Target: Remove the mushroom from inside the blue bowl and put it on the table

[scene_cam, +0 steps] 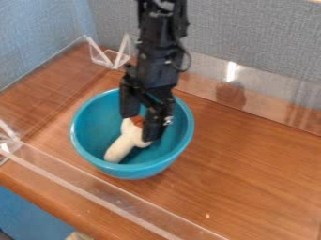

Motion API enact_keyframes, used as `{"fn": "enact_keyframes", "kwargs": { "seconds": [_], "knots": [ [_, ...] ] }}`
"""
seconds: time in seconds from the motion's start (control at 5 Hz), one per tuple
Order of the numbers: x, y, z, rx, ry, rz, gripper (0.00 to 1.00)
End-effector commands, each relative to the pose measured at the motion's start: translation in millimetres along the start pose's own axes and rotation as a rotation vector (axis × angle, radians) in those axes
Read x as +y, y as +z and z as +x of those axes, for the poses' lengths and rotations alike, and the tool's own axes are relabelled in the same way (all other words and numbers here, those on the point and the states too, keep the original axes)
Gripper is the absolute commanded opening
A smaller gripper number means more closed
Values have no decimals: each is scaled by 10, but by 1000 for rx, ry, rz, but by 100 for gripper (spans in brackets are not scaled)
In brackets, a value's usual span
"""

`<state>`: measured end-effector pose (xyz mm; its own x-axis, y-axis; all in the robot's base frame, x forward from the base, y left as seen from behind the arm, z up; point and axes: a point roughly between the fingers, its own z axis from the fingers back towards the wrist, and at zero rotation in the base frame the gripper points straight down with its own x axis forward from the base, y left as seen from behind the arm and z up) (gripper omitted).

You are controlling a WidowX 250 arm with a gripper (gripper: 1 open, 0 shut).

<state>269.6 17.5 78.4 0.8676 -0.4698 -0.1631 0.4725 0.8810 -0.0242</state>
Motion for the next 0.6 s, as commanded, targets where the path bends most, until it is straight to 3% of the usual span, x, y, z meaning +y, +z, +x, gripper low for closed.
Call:
{"fn": "enact_keyframes", "kwargs": {
  "seconds": [0.0, 0.4],
  "knots": [
    [110, -5, -26, -31, 33, 16, 100],
    [110, -97, 37, -17, 75, 1, 100]
  ]
}}
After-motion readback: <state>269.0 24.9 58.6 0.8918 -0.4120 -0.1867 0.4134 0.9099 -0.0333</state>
